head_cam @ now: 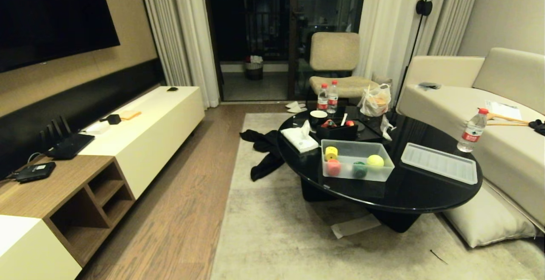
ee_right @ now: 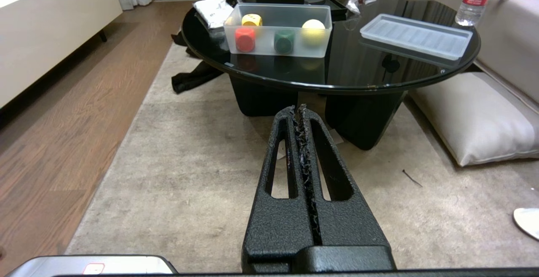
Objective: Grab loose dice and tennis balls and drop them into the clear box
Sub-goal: Put the ball in the box
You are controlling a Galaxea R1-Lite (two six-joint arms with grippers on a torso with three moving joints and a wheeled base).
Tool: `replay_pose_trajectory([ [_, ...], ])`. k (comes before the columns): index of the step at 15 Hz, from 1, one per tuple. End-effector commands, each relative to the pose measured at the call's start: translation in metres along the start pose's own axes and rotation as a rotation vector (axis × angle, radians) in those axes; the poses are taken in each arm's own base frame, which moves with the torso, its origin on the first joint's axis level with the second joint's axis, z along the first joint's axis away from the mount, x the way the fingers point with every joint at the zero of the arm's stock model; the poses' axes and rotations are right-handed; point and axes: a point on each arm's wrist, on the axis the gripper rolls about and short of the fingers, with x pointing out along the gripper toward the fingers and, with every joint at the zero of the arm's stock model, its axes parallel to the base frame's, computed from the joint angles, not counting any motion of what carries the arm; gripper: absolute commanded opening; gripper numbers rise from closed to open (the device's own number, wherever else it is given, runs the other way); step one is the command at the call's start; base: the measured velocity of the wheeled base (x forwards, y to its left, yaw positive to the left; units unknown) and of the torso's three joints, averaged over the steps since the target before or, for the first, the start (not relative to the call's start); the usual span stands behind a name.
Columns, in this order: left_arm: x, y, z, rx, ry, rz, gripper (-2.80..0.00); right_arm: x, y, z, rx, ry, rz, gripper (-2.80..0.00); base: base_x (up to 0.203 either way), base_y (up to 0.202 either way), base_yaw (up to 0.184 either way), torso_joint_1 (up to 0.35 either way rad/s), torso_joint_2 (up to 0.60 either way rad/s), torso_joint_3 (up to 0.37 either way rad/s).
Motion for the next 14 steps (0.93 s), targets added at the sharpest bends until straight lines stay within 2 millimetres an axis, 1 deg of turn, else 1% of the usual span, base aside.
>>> replay_pose_trajectory([
  [1,0.0002,0.0000,-0.0003,0.000,0.002,0.000,-2.80,0.0002,0.0000,-0.0004,0.000,0.003,0.000,-2.80,0.000,0.000,0.000,0.000,0.00,0.000],
  [14,0.0002,0.0000,-0.0003,0.000,0.002,0.000,-2.80,0.0002,0.0000,-0.0004,0.000,0.003,0.000,-2.80,0.000,0.000,0.000,0.000,0.00,0.000],
])
